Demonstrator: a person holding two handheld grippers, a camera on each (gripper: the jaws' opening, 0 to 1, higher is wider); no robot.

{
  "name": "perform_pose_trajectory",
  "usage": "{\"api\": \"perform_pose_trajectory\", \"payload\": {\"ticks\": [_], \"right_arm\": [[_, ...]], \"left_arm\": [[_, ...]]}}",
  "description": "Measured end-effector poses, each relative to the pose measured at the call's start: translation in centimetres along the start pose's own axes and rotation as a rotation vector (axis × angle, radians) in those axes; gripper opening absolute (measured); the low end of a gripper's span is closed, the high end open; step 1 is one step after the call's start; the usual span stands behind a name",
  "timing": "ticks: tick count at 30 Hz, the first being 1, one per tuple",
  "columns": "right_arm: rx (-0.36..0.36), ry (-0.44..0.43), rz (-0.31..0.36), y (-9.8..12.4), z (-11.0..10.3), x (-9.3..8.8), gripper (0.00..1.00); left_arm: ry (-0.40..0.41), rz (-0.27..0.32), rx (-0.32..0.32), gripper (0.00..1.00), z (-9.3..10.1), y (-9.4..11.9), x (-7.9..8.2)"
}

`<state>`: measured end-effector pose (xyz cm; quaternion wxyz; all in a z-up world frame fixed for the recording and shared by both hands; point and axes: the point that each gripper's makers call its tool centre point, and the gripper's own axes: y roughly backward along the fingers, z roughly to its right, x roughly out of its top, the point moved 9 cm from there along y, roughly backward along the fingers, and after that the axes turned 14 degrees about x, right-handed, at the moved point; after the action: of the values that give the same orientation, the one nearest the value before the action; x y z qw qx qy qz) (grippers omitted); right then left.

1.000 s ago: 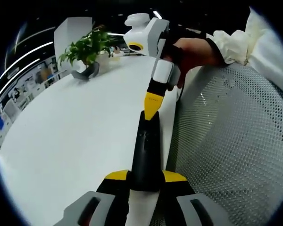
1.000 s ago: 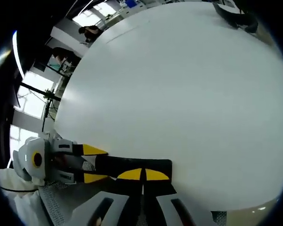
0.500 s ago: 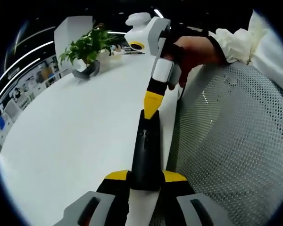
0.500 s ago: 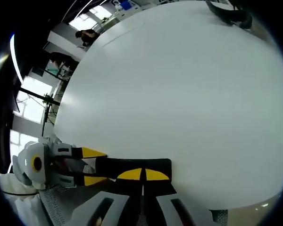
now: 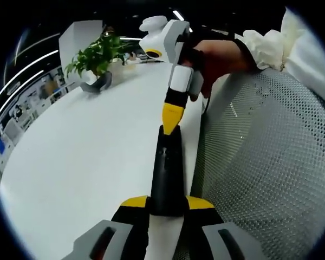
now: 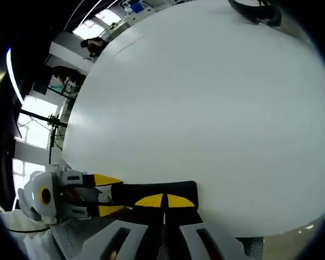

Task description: Press the specified remote control buttons in sequence, fully releasing each button before pressing the next.

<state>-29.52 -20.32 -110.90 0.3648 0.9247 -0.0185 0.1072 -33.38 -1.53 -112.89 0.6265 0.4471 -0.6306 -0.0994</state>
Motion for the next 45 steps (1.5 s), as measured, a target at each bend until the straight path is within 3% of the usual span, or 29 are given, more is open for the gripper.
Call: {"api": "perform_pose_trajectory", "payload": {"ticks": [3,5,14,36,45], "right_arm": [[0.042,0.036,0.036,0.0,-0.6,0.2,0.0],[0.052,0.026,0.018,-0.2,-0.6,0.1,0.0],[0.021,0.022,-0.039,-0.9,0.1,-0.2,0.0],[0.031,0.032,-0.008,-0.9,-0.2,-0.4,0.0],[-0.008,0.128,-0.027,-1.1,-0.8,-0.5,0.0]], "left_arm": [[-0.042,0.013,-0.01,0.24,0.3,-0.1,0.1],[-0.029,0.008,-0.009,0.24,0.3,0.0,0.1],[-0.01,0.007,-0.012,0.24,0.2,-0.1,0.0],[0.01,0.01,-0.015,0.24,0.1,-0.2,-0.1],[0.009,0.01,-0.014,0.24,0.1,-0.2,-0.1]]}}
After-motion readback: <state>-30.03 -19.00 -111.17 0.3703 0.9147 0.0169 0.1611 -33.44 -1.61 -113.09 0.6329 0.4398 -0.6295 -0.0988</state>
